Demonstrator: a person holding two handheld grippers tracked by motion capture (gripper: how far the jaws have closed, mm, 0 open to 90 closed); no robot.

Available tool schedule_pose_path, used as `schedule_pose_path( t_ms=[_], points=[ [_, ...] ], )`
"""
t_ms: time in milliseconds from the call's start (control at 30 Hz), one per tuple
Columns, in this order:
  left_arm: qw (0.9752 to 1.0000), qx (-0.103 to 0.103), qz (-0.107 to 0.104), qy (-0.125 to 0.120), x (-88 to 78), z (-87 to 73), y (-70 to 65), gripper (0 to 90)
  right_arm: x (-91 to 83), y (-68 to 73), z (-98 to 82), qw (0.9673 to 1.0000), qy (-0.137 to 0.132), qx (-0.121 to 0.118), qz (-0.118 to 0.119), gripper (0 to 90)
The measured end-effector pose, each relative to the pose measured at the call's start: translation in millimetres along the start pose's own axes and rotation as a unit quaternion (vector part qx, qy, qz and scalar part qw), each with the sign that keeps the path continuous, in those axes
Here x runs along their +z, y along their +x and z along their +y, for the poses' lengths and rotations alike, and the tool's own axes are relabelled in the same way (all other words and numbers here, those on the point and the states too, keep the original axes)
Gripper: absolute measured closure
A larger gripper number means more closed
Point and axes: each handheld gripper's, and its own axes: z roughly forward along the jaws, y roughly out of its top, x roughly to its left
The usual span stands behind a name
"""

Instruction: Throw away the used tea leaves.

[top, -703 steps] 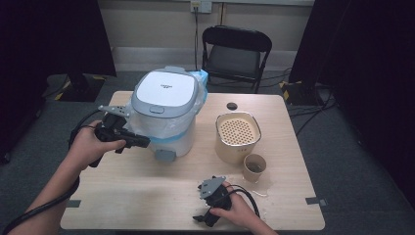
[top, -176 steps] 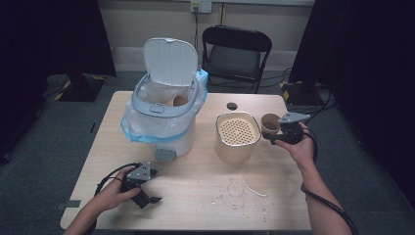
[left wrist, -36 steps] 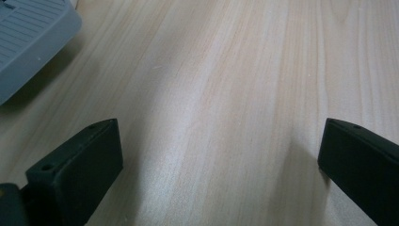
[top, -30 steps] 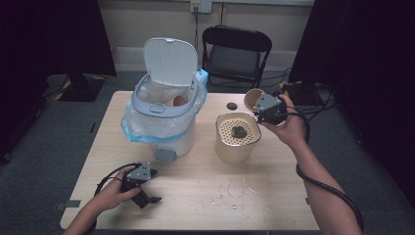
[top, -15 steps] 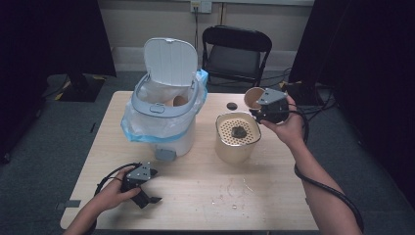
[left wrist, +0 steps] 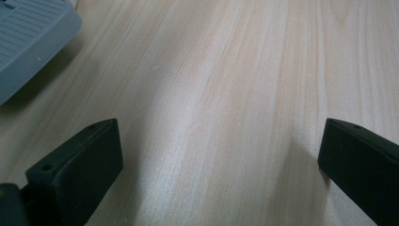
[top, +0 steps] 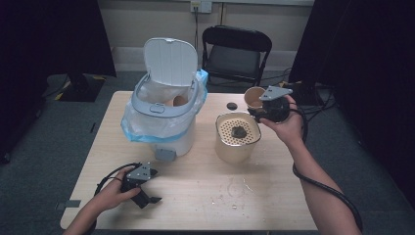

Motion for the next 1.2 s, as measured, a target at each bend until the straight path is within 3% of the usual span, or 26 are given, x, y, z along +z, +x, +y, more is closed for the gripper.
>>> schedule_pose_path(
  t_ms=[400, 900, 1200],
  points=[
    [1.0, 0.0, 0.0, 0.0, 0.0, 0.0, 0.0, 0.0, 1.3, -0.3, 7.4, 0.9994, -0.011, 0.018, 0.026, 32.8],
    [1.0, 0.004, 0.005, 0.0, -0.7, 0.3, 0.4, 0.0, 2.9, 3.6, 34.3, 0.9962, -0.019, 0.048, 0.07, 32.5],
    [1.0, 0.004, 0.003, 0.0, -0.6, 0.3, 0.7, 0.0, 3.5, 7.8, 49.4, 0.9942, -0.024, 0.052, 0.091, 32.3]
  ],
)
